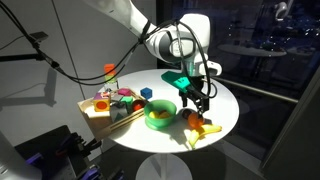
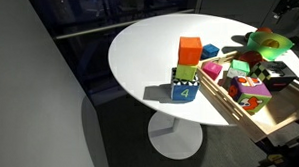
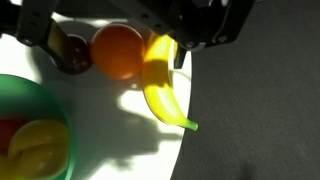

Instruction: Pick up the orange toy from the table and put it in the green bowl

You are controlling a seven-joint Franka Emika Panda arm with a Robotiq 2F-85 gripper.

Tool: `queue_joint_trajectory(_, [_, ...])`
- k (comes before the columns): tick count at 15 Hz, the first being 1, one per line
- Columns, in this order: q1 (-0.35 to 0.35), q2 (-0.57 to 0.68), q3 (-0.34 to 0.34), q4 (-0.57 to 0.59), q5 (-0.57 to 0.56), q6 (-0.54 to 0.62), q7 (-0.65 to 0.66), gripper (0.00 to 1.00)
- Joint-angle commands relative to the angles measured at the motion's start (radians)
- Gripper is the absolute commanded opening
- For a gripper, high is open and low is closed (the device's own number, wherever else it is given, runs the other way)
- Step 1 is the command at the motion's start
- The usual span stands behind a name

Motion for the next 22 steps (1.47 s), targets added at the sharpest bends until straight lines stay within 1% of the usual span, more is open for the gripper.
queue_joint_trajectory(1, [-0.015,0.050,0.009,0.039,-0.012,0.039,0.015,1.00])
queue_joint_trajectory(9, [-0.024,0.116,0.015,0.061,-0.007,0.120,0.005,1.00])
queue_joint_trajectory(22, [-0.041,0.156,0.051,0.087,0.015,0.171,-0.014,1.00])
